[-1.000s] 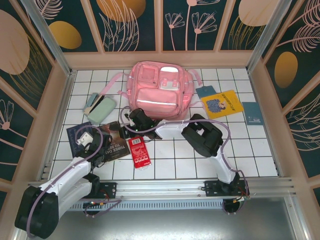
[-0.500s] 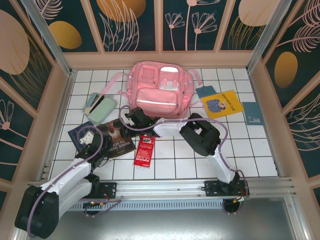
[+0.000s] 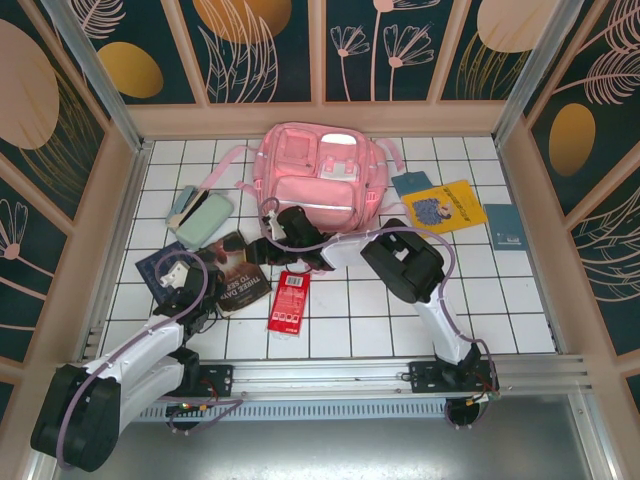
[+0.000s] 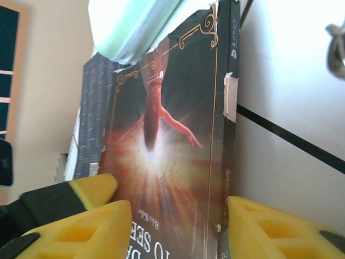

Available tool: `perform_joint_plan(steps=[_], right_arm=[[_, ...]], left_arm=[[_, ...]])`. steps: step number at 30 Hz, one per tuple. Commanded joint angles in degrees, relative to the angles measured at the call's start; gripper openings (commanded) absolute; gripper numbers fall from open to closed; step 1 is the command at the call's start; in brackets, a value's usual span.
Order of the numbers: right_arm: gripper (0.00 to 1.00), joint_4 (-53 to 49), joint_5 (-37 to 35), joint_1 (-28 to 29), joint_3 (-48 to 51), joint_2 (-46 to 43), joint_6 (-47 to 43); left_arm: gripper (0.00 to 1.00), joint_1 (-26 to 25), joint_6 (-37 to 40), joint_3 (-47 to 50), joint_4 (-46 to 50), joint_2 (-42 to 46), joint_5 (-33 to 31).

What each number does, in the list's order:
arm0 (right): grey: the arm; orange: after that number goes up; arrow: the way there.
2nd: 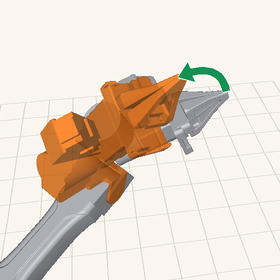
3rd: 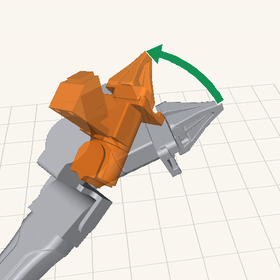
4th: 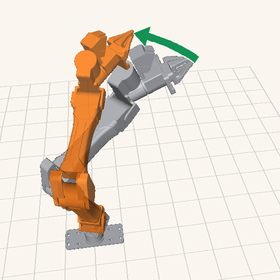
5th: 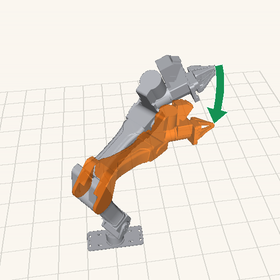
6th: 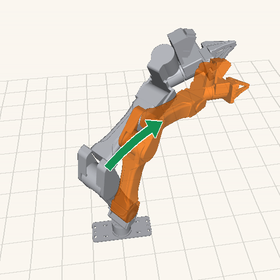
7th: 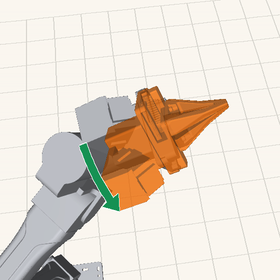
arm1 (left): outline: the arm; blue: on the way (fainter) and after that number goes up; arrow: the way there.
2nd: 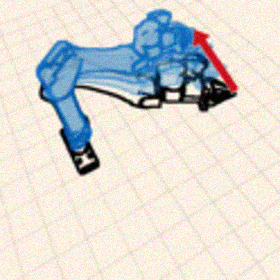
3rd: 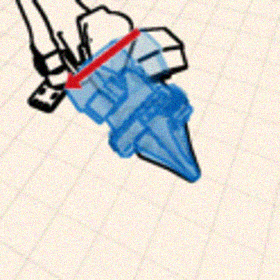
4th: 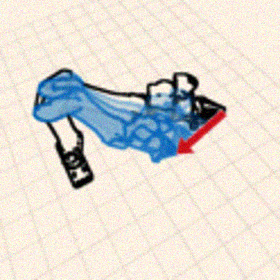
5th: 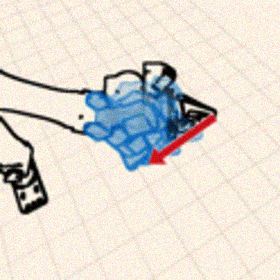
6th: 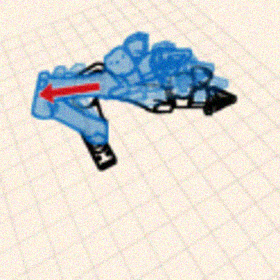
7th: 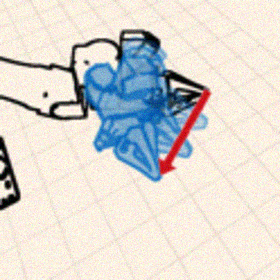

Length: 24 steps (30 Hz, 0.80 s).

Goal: Pack the student bag

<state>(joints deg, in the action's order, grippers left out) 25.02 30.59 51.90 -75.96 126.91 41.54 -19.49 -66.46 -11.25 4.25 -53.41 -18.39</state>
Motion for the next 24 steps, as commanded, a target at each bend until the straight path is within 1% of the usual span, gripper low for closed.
perform_joint_plan(steps=[1, 3, 7, 9, 11, 13, 19, 21, 24], right_arm=[[0.48, 6.9, 15.1, 4.8, -1.1, 0.4, 1.7], [0.48, 2.3, 14.2, 5.2, -3.2, 1.6, -0.4], [0.46, -10.5, 11.6, 6.0, -9.4, 5.0, -4.6], [0.45, -14.7, 11.3, 6.5, -11.6, 6.2, -6.4], [0.44, -16.6, 11.5, 6.9, -12.3, 6.4, -7.7], [0.44, -15.7, 13.0, 7.0, -11.5, 5.7, -8.2], [0.40, -4.9, 20.1, 6.7, -4.7, 0.6, -6.1], [0.38, -3.3, 21.4, 6.7, -3.6, -0.5, -6.0], [0.38, -0.5, 22.4, 7.0, -1.6, -2.1, -5.5]], left_arm=[[0.18, -0.4, -0.8, 3.0, 1.2, -2.1, 8.4], [0.18, -0.3, -0.6, 3.1, 1.0, -1.9, 8.6], [0.18, -0.3, -0.5, 3.3, 0.7, -1.1, 8.7], [0.18, -0.3, -0.3, 3.3, 0.9, -0.8, 8.6], [0.18, -0.3, -0.3, 3.4, 1.0, -0.4, 8.5], [0.19, -0.3, -0.3, 3.4, 1.0, -0.1, 8.5], [0.19, -0.3, 0.0, 3.6, 0.8, -0.1, 8.6], [0.19, -0.3, 0.0, 3.6, 0.5, -0.1, 8.7], [0.19, -0.3, 0.1, 3.6, 0.4, -0.2, 8.8]])
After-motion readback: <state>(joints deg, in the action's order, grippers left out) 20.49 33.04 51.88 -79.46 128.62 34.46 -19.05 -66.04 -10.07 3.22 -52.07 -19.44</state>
